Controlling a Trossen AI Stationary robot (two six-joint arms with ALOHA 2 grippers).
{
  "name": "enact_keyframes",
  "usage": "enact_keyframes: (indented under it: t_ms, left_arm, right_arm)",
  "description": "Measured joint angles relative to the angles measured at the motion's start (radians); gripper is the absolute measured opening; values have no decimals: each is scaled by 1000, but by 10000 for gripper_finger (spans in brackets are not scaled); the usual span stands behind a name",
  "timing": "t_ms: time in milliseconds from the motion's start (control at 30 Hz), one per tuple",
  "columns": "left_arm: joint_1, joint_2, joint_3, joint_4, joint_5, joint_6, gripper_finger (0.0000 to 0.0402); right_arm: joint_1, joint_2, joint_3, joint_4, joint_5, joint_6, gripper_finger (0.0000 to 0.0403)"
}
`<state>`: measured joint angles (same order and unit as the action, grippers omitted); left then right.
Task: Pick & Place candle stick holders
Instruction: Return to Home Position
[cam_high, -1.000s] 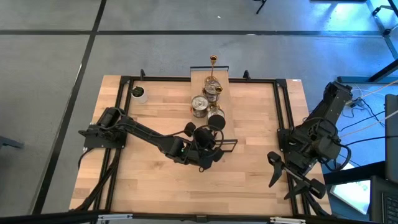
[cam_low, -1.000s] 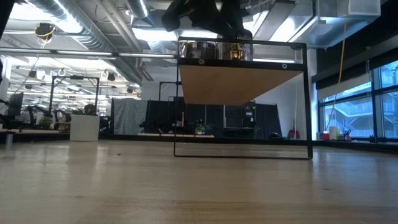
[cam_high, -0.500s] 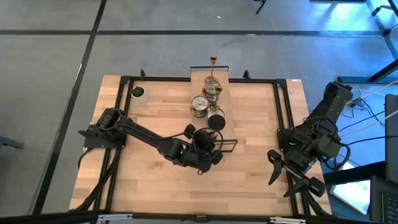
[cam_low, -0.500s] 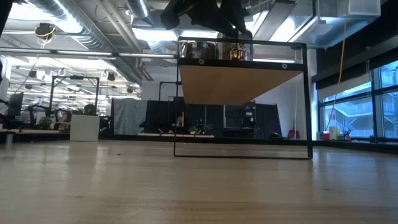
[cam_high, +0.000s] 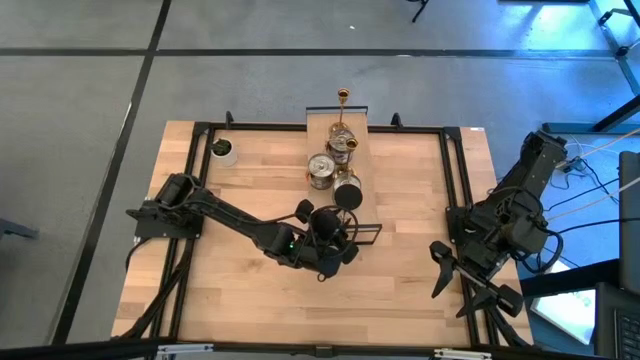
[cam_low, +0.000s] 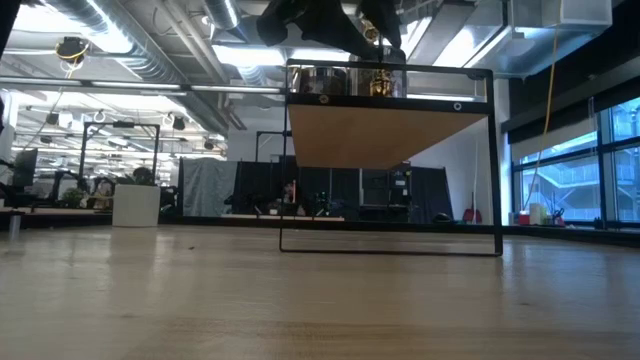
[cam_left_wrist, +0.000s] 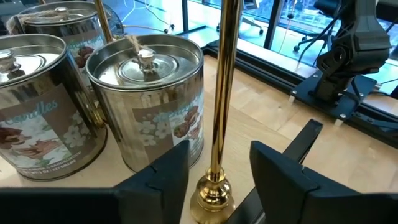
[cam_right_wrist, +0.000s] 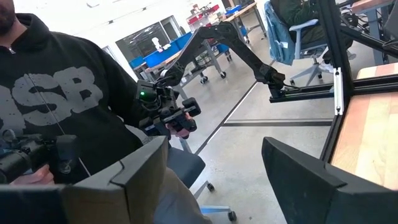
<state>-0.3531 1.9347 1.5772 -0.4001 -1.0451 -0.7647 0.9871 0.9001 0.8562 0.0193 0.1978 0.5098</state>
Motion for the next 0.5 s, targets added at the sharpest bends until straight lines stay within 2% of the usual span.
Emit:
enact_keyframes:
  t_ms: [500]
  left_arm:
    - [-42, -36, 0, -17, -76, -18, 220]
  right_arm:
    - [0, -5, 0, -8, 0, -1, 265]
